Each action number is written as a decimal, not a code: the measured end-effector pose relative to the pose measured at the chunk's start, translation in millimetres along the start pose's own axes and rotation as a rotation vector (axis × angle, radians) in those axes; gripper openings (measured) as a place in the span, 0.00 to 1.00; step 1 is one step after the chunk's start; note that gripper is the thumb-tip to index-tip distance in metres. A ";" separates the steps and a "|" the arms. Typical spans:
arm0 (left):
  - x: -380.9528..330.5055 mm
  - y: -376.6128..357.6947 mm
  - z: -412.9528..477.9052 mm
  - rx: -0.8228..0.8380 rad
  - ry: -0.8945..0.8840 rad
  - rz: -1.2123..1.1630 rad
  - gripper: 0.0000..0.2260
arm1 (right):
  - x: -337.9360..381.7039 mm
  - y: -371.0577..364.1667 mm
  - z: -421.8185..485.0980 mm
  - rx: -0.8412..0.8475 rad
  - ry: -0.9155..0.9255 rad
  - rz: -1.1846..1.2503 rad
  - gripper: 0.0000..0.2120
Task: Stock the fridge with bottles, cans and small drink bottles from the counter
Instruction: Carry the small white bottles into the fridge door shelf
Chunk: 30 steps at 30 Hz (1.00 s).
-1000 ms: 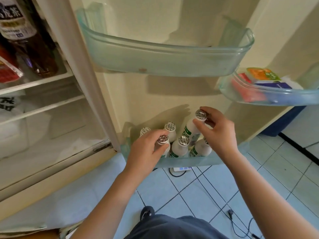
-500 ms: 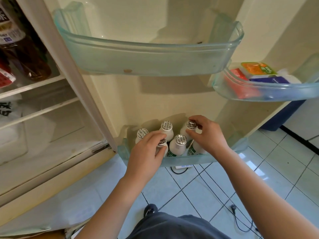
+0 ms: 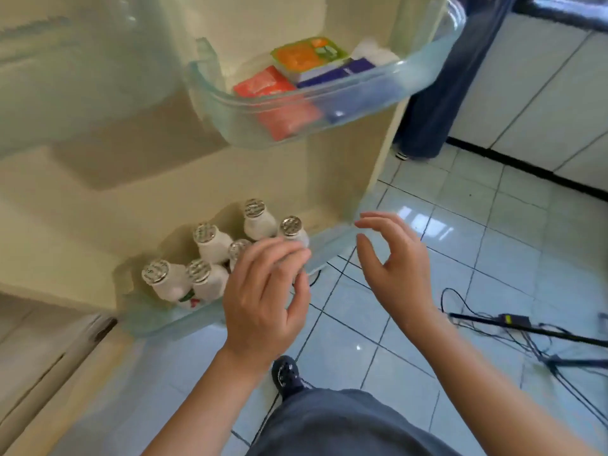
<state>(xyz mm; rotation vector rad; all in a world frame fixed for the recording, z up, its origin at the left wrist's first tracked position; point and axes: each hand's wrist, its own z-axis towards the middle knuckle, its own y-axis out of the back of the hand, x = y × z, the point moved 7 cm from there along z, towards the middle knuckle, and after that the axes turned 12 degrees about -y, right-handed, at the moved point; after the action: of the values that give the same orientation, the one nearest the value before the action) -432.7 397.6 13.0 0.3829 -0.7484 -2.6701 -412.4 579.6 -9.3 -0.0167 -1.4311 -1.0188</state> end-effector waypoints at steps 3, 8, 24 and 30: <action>-27.0 -54.7 -12.2 0.162 -0.082 -0.198 0.10 | -62.9 48.5 -41.3 -0.152 -0.159 -0.083 0.07; -82.2 -170.2 -67.2 0.803 0.096 -0.465 0.12 | -213.3 110.7 -161.3 -0.008 -0.794 -0.307 0.11; -374.0 -320.4 -287.9 2.098 -0.013 -0.328 0.16 | -377.2 259.0 -635.7 -0.002 -2.033 0.107 0.09; -505.2 -349.3 -269.8 2.056 -0.288 -0.417 0.15 | -396.2 309.9 -649.8 -0.332 -2.025 0.307 0.07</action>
<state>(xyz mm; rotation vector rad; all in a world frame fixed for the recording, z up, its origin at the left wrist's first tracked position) 30.4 754.6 -315.9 0.5305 -3.3963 -1.0425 356.2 618.3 -297.3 -1.8987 -2.7541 -0.7840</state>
